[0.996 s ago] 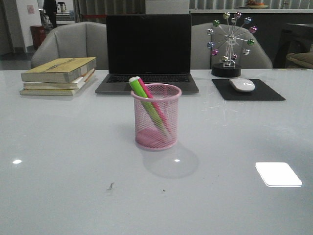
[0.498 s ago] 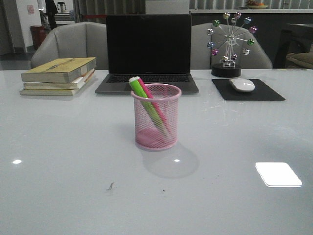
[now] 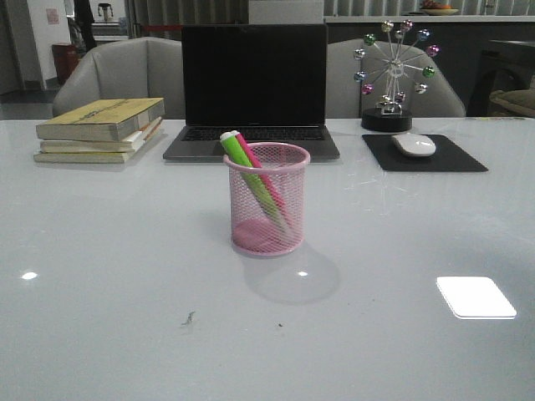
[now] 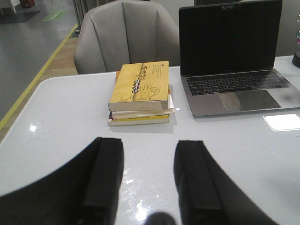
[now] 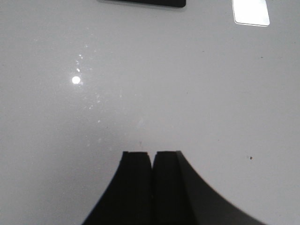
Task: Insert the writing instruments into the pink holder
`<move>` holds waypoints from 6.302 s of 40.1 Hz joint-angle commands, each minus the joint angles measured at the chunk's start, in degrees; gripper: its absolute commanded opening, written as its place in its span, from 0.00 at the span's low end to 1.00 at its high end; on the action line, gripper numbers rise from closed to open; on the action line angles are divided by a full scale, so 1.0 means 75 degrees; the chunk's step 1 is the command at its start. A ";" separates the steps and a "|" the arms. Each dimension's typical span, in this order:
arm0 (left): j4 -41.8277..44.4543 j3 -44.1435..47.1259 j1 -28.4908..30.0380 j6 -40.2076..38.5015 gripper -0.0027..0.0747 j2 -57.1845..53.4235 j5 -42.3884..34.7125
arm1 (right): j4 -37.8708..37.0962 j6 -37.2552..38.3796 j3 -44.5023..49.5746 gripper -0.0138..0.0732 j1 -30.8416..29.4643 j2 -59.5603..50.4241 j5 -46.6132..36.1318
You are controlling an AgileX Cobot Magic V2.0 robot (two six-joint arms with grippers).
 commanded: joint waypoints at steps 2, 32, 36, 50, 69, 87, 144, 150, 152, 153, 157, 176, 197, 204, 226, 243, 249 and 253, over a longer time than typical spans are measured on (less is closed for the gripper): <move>-0.0089 -0.0219 -0.0066 -0.0007 0.47 -0.0082 -0.0651 | -0.0105 -0.0047 -0.0192 0.22 -0.0023 -0.0176 -0.0446; -0.0089 -0.0219 -0.0066 -0.0007 0.47 0.1643 -0.0635 | 0.0186 -0.0047 -0.0192 0.22 -0.0023 -0.0168 -0.0409; -0.0089 -0.0219 -0.0066 -0.0007 0.47 0.2167 -0.0635 | 0.0186 -0.0047 -0.0192 0.22 -0.0023 -0.0168 -0.0424; -0.0032 -0.0074 -0.0118 -0.0007 0.47 0.2807 -0.0836 | 0.0186 -0.0047 -0.0192 0.22 -0.0023 -0.0168 -0.0424; 0.0316 -0.0074 -0.0118 -0.0007 0.47 0.2743 -0.1008 | 0.0186 -0.0047 -0.0192 0.22 -0.0023 -0.0168 -0.0424; 0.0637 -0.0074 -0.0118 -0.0007 0.47 0.2743 -0.1202 | 0.0188 -0.0047 -0.0192 0.22 -0.0023 -0.1422 -0.1294; 0.0932 -0.0074 -0.0118 -0.0007 0.47 0.0285 -0.1855 | 0.0189 -0.0047 0.5591 0.22 0.0472 -0.8054 -0.2520; 0.0932 -0.0074 -0.0118 -0.0007 0.47 -0.0361 -0.1855 | 0.0189 -0.0047 0.5591 0.22 0.0472 -0.8054 -0.2520; 0.0932 -0.0074 -0.0118 -0.0007 0.47 -0.0579 -0.1855 | 0.0189 -0.0047 0.5591 0.22 0.0472 -0.8054 -0.2520; 0.0932 -0.0074 -0.0118 -0.0007 0.47 -0.0700 -0.1855 | 0.0189 -0.0047 0.5591 0.22 0.0472 -0.8054 -0.2520; 0.0932 -0.0074 -0.0118 -0.0007 0.47 -0.1146 -0.1855 | 0.0189 -0.0047 0.5591 0.22 0.0472 -0.8054 -0.2520; 0.0818 -0.0074 -0.0118 -0.0007 0.47 -0.2741 -0.1697 | 0.0189 -0.0047 0.5591 0.22 0.0472 -0.8054 -0.2520; 0.0457 0.0259 -0.0118 -0.0095 0.16 -0.4179 -0.0766 | 0.0189 -0.0047 0.5591 0.22 0.0472 -0.8047 -0.2518; 0.1391 0.0961 -0.0118 -0.1304 0.16 -0.4848 -0.0694 | 0.0189 -0.0047 0.5591 0.22 0.0472 -0.8047 -0.2518; 0.2978 0.2965 -0.0118 -0.2732 0.16 -0.6376 -0.0780 | 0.0189 -0.0047 0.5591 0.22 0.0472 -0.8047 -0.2518; 0.2978 0.4354 -0.0118 -0.2732 0.16 -0.6425 -0.1254 | 0.0189 -0.0047 0.5591 0.22 0.0472 -0.8047 -0.2518; 0.2868 0.4671 -0.0118 -0.2732 0.16 -0.6425 -0.1254 | 0.0189 -0.0047 0.5591 0.22 0.0472 -0.8047 -0.2518; 0.2826 0.4756 -0.0118 -0.2732 0.16 -0.6425 -0.1254 | 0.0189 -0.0047 0.5591 0.22 0.0472 -0.8047 -0.2518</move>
